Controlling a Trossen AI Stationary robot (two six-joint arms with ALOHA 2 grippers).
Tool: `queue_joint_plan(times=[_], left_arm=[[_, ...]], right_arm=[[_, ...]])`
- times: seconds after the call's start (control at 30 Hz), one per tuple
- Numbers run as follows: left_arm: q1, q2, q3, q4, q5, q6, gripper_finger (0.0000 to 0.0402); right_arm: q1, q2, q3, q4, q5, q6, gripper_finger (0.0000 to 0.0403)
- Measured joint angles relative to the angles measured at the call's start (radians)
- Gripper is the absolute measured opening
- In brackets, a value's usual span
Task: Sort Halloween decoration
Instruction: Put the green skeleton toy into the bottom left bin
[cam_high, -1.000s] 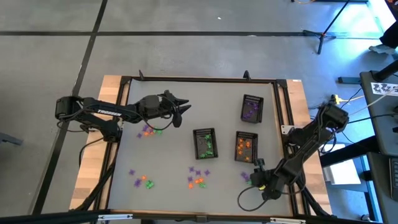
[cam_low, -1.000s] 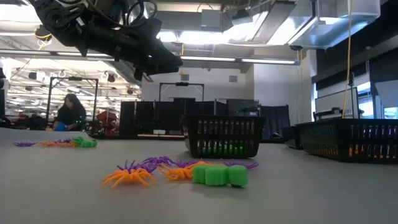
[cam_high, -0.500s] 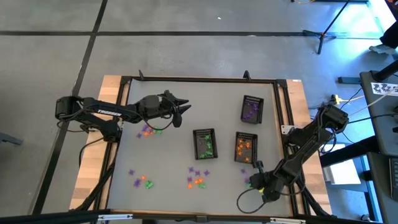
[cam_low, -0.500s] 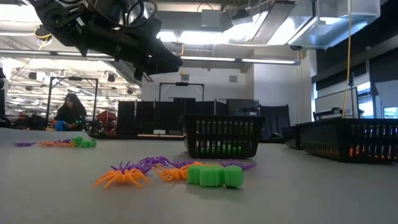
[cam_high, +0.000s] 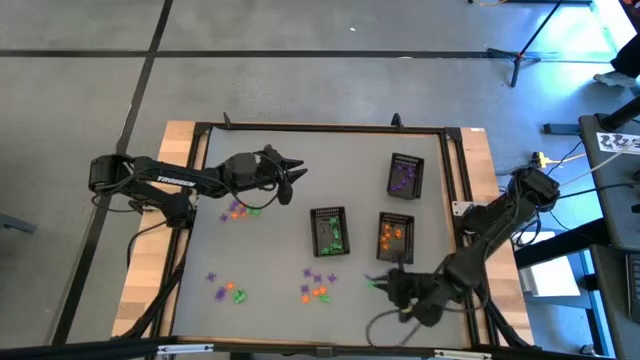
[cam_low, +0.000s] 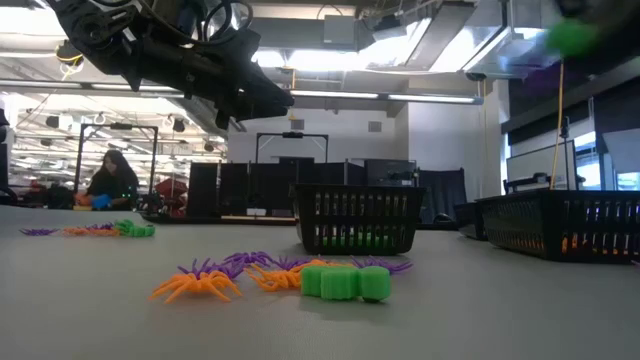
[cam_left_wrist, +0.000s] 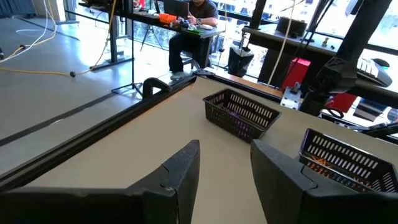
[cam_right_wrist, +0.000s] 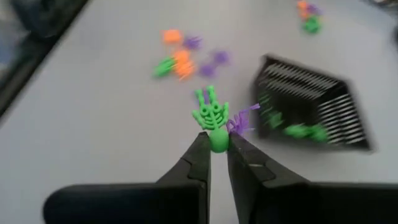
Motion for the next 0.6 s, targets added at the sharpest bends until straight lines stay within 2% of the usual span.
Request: queue_joint_plan(times=[0.1, 0.2, 0.27, 0.37, 0.43, 0.5, 0.6], left_arm=[[0.0, 0.0, 0.0, 0.0, 0.0, 0.0, 0.0135], [0.0, 0.0, 0.0, 0.0, 0.0, 0.0, 0.0135], [0.0, 0.0, 0.0, 0.0, 0.0, 0.0, 0.0135], [0.0, 0.0, 0.0, 0.0, 0.0, 0.0, 0.0135], [0.0, 0.0, 0.0, 0.0, 0.0, 0.0, 0.0135], [0.0, 0.0, 0.0, 0.0, 0.0, 0.0, 0.0135], [0.0, 0.0, 0.0, 0.0, 0.0, 0.0, 0.0135]], right_arm=[[-0.113, 0.0, 0.02, 0.013, -0.046, -0.076, 0.0032], [-0.24, 0.0, 0.022, 0.035, -0.134, -0.143, 0.0031], [-0.325, 0.0, 0.022, 0.056, -0.238, -0.174, 0.0031], [-0.422, 0.0, 0.022, 0.073, -0.462, -0.167, 0.0031], [-0.447, 0.0, 0.022, 0.054, -0.62, -0.147, 0.0031], [-0.439, 0.0, 0.022, 0.014, -0.735, -0.139, 0.0031], [-0.393, 0.0, 0.022, -0.065, -0.802, -0.088, 0.003]])
